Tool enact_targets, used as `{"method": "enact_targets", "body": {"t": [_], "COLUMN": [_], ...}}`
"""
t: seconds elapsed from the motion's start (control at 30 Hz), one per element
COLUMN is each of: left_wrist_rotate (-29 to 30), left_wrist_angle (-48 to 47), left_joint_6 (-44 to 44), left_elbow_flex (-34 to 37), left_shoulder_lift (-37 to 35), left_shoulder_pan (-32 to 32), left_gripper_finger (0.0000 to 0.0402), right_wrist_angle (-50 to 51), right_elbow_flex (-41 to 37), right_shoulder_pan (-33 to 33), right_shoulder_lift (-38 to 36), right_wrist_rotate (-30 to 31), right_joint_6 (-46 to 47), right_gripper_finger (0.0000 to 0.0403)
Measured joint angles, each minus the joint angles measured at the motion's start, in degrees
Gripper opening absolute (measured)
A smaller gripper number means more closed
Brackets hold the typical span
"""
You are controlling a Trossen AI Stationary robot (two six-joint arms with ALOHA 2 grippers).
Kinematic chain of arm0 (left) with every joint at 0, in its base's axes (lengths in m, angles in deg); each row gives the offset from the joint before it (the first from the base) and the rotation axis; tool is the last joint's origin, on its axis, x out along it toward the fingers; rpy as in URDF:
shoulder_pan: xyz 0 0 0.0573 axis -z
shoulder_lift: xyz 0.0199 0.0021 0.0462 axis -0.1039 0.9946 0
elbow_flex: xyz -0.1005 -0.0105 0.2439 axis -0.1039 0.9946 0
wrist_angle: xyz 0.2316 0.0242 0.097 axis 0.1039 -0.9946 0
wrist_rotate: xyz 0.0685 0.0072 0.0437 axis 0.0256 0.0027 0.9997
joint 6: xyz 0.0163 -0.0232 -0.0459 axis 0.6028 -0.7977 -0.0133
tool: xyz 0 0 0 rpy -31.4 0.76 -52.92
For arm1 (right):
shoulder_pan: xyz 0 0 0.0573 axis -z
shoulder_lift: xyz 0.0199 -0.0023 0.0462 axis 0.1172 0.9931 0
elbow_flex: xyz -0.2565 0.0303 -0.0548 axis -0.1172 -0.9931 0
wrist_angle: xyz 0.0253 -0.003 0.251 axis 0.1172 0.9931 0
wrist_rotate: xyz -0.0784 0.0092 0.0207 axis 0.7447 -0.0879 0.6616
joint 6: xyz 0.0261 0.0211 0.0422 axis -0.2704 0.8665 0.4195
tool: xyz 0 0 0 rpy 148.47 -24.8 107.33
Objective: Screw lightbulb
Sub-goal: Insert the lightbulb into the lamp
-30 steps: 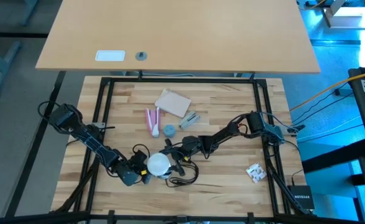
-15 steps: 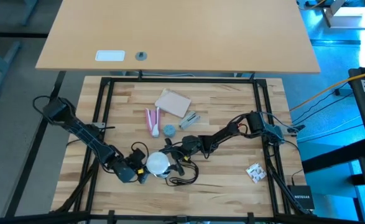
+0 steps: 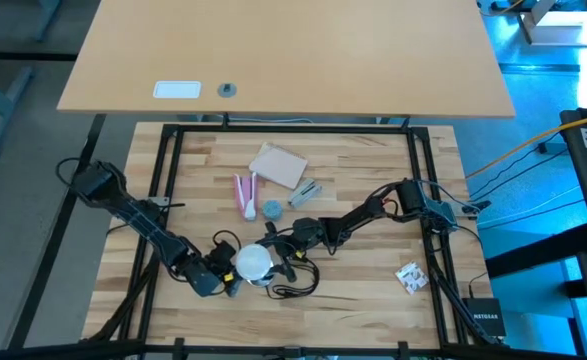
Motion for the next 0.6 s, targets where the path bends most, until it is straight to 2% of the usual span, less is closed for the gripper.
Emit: {"method": "enact_targets", "body": {"t": [0.2, 0.4, 0.6], "left_wrist_rotate": [1.08, 1.02, 0.76], "left_wrist_angle": [1.23, -1.38, -2.24], "left_joint_6": [-1.70, -3.64, -3.42], "left_elbow_flex": [-0.11, -0.28, -0.26], "left_shoulder_lift": [3.24, 3.28, 3.32], "left_shoulder_pan": [-0.06, -0.25, -0.38], "left_gripper_finger": [0.0020, 0.0003, 0.0001], "right_wrist_angle": [-0.02, 0.04, 0.11], "right_elbow_flex": [0.00, 0.00, 0.00], "right_shoulder_pan": [0.00, 0.02, 0.11], "right_shoulder_lift": [0.00, 0.00, 0.00], "right_wrist_rotate": [-0.17, -1.68, -1.92], "right_joint_6": [0.01, 0.00, -0.01], "right_gripper_finger": [0.0280, 0.0280, 0.0280]}}
